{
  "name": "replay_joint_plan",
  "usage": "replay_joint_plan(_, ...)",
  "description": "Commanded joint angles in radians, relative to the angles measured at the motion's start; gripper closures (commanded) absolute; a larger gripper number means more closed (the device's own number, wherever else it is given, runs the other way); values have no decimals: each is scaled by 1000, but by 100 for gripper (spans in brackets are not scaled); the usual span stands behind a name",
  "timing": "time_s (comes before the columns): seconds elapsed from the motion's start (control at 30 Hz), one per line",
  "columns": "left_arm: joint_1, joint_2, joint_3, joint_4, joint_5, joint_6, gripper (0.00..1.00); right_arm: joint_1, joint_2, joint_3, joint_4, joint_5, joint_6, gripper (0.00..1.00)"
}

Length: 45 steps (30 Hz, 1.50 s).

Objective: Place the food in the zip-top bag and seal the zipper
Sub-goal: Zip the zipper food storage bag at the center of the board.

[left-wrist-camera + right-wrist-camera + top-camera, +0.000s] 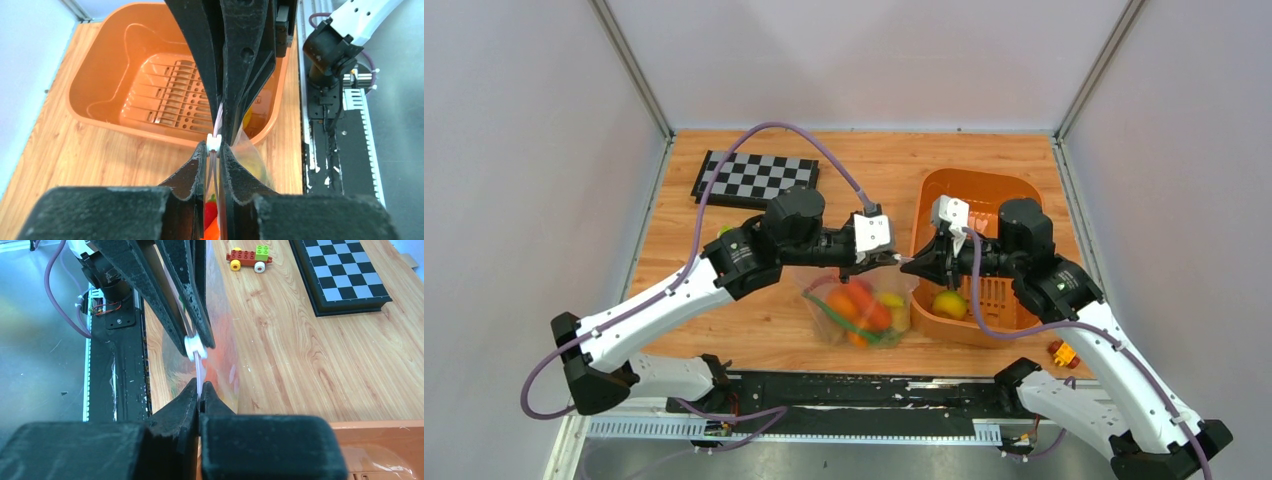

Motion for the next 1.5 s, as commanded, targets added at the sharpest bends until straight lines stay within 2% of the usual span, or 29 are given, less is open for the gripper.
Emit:
replay_joint_plan(0.0, 11, -78, -21, -99, -101, 52, 92, -6, -32, -7, 56, 4, 27, 100)
replay_joint_plan(0.5, 11, -239, -130, -180, -298, 54, 92, -6, -52, -49, 125, 58, 82, 100)
replay_joint_plan(0.87, 12, -403, -234, -216, -481, 33, 93, -6, -41, -46, 115, 34, 122, 100)
replay_joint_plan(0.97, 12, -433, -242, -219, -497, 17, 94, -6, -33, -37, 93, 23, 117, 100)
replay_joint_plan(1.07, 12, -441, -255, -153, -437, -21, 95, -5, -11, -26, 94, 0, 131, 99)
replay_joint_plan(1.13, 12, -434, -259, -116, -393, -35, 95, -2, 15, -7, 92, -13, 143, 92)
replay_joint_plan(1.17, 12, -428, -257, -102, -369, -41, 95, 4, 29, 6, 84, -14, 143, 81)
replay_joint_plan(1.23, 12, -408, -242, -89, -303, -48, 95, 16, 59, 39, 63, -15, 131, 54)
replay_joint_plan(1.3, 13, -387, -222, -94, -266, -50, 96, 25, 80, 84, 46, -13, 102, 41)
replay_joint_plan(1.37, 12, -369, -207, -102, -249, -47, 96, 29, 105, 118, 33, -16, 64, 34)
replay_joint_plan(1.47, 12, -359, -199, -98, -233, -46, 95, 35, 162, 176, 1, -27, 25, 30)
